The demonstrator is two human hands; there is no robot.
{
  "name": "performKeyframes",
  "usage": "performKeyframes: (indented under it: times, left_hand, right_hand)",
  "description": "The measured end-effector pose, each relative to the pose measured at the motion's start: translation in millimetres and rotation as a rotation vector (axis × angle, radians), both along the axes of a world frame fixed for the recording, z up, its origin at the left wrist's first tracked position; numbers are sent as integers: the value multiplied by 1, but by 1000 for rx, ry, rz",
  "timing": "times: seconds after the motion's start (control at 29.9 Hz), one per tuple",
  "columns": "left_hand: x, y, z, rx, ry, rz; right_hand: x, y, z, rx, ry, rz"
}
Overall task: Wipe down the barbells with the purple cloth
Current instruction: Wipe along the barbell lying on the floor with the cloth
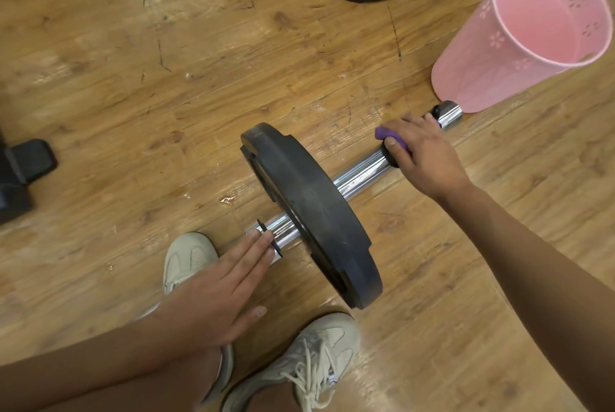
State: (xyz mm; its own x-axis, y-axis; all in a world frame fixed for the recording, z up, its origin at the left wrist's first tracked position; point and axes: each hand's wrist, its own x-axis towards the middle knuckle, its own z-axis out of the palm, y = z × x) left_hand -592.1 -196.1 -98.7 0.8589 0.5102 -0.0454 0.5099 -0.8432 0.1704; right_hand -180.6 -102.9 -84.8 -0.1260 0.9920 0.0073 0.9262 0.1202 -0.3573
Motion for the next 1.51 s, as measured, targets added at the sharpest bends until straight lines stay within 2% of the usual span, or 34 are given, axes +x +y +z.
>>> performKeyframes:
  times: [0.2, 0.37, 0.54, 0.7, 0.8, 0.97, 1.2, 1.3, 1.41, 1.51]
  left_hand:
    - [-2, 5, -2, 35, -25, 17]
    - [-5, 14, -7, 54, -24, 25]
    - [-9, 26, -9, 63, 20, 37]
    - [-15, 44, -8, 94, 51, 73]
    - [-16, 53, -10, 74, 25, 107]
    - [-21, 69, -7, 35, -21, 177]
    - [-30, 89, -7, -58, -54, 268]
    - [-36, 99, -4, -67, -40, 292]
    - [-26, 97, -3, -86, -44, 405]
    - [4, 87, -7, -41, -37, 644]
  right_hand:
    - [-5, 14, -1, 6, 6, -148]
    - [0, 21, -4, -1, -1, -29]
    - [-7, 40, 0, 37, 22, -100]
    - [-17, 42, -9, 46, 27, 18]
    - [-21, 55, -6, 28, 40, 26]
    - [-41, 72, -9, 25, 39, -78]
    - [-57, 91, -7, 1, 29, 5]
    - [-61, 103, -9, 8, 53, -32]
    - [-74, 107, -9, 37, 46, -60]
    - [-82, 104, -9, 58, -8, 122]
